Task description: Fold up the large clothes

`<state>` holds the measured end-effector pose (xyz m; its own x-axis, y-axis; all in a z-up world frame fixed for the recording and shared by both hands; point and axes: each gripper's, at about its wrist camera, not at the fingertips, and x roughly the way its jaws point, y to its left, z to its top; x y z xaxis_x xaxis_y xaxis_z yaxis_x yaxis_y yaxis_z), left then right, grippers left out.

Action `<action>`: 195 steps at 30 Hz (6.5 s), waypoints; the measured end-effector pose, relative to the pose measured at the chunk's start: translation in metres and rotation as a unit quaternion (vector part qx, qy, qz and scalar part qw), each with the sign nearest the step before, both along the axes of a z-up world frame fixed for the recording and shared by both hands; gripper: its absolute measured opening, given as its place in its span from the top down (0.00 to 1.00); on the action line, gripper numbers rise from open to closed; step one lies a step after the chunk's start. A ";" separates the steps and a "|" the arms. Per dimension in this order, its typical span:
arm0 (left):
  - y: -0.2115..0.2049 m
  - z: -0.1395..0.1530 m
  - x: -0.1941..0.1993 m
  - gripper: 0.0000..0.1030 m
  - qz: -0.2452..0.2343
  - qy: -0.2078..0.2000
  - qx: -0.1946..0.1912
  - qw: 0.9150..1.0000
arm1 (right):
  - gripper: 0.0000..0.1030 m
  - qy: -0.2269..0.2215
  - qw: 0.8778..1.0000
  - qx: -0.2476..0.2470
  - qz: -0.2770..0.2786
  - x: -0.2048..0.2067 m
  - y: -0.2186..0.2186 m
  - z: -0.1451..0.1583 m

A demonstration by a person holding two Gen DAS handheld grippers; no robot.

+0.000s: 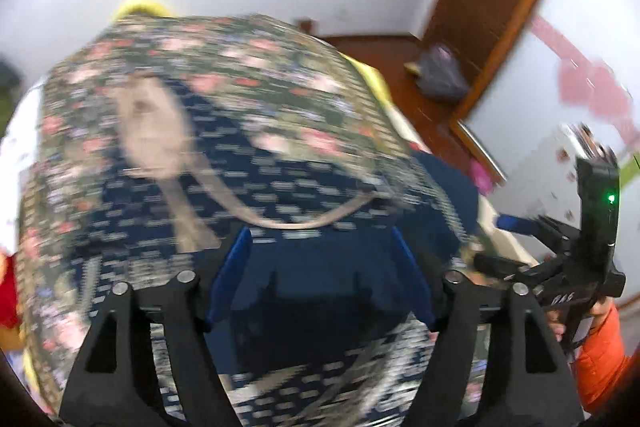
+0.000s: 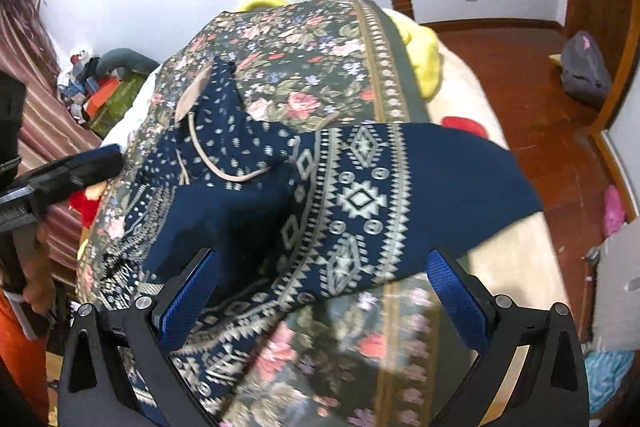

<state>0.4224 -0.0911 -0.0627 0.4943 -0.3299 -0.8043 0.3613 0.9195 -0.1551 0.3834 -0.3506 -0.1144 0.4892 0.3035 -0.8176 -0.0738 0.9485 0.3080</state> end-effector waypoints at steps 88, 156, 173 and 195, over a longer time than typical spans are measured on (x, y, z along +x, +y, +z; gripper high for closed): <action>0.041 -0.139 0.005 0.32 0.103 0.085 0.065 0.989 | 0.19 0.094 0.987 0.029 -0.129 0.005 -0.117 -0.069; 0.008 -0.131 -0.010 0.17 0.048 0.085 -0.011 0.995 | 0.92 0.048 0.988 -0.024 0.145 -0.002 0.123 -0.045; -0.011 -0.070 -0.025 0.18 0.033 0.020 0.018 0.999 | 0.92 0.048 0.973 -0.216 0.067 0.007 0.034 -0.054; -0.057 -0.103 -0.003 0.87 0.022 0.004 0.068 0.997 | 0.21 0.010 0.968 -0.252 -0.013 -0.004 -0.017 -0.063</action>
<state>0.4195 -0.1482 -0.1657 0.4995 -0.1962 -0.8438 0.3194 0.9471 -0.0311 0.3790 -0.3674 -0.1777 0.4735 -0.1486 -0.8682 -0.0472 0.9800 -0.1935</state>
